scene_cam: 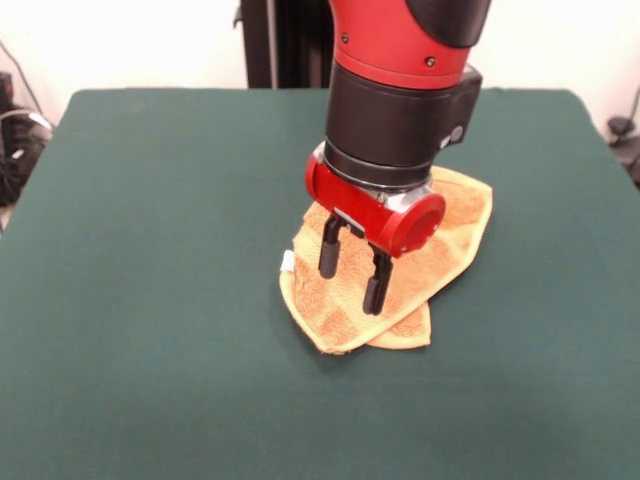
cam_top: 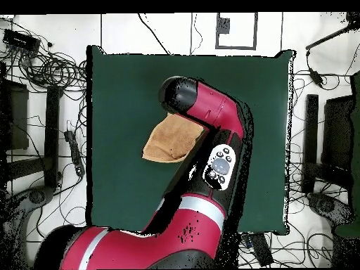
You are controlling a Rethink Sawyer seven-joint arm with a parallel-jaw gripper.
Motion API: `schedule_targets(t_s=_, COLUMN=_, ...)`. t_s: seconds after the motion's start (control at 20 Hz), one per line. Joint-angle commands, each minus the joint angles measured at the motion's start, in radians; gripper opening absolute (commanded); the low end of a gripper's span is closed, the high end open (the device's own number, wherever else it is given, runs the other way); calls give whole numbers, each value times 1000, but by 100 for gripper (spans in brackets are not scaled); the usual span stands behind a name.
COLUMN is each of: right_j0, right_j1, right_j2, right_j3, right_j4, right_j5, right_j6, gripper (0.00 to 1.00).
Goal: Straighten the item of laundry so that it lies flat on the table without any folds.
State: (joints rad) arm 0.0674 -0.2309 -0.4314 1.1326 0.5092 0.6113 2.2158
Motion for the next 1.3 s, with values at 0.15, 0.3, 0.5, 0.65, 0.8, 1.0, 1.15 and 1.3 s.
schedule_targets(t_s=0.15, right_j0=3, right_j1=39, right_j2=103, right_j3=79, right_j4=76, right_j5=74, right_j6=306, gripper=100)
schedule_targets(t_s=0.3, right_j0=8, right_j1=36, right_j2=104, right_j3=87, right_j4=87, right_j5=77, right_j6=308, gripper=100)
schedule_targets(t_s=0.5, right_j0=15, right_j1=48, right_j2=96, right_j3=78, right_j4=83, right_j5=95, right_j6=298, gripper=100)
schedule_targets(t_s=0.65, right_j0=21, right_j1=55, right_j2=97, right_j3=79, right_j4=83, right_j5=87, right_j6=298, gripper=100)
schedule_targets(t_s=0.8, right_j0=27, right_j1=57, right_j2=94, right_j3=81, right_j4=82, right_j5=82, right_j6=300, gripper=100)
schedule_targets(t_s=1.0, right_j0=27, right_j1=61, right_j2=93, right_j3=78, right_j4=81, right_j5=82, right_j6=299, gripper=100)
schedule_targets(t_s=1.15, right_j0=26, right_j1=73, right_j2=92, right_j3=69, right_j4=78, right_j5=85, right_j6=297, gripper=100)
schedule_targets(t_s=1.3, right_j0=27, right_j1=74, right_j2=94, right_j3=74, right_j4=81, right_j5=79, right_j6=300, gripper=100)
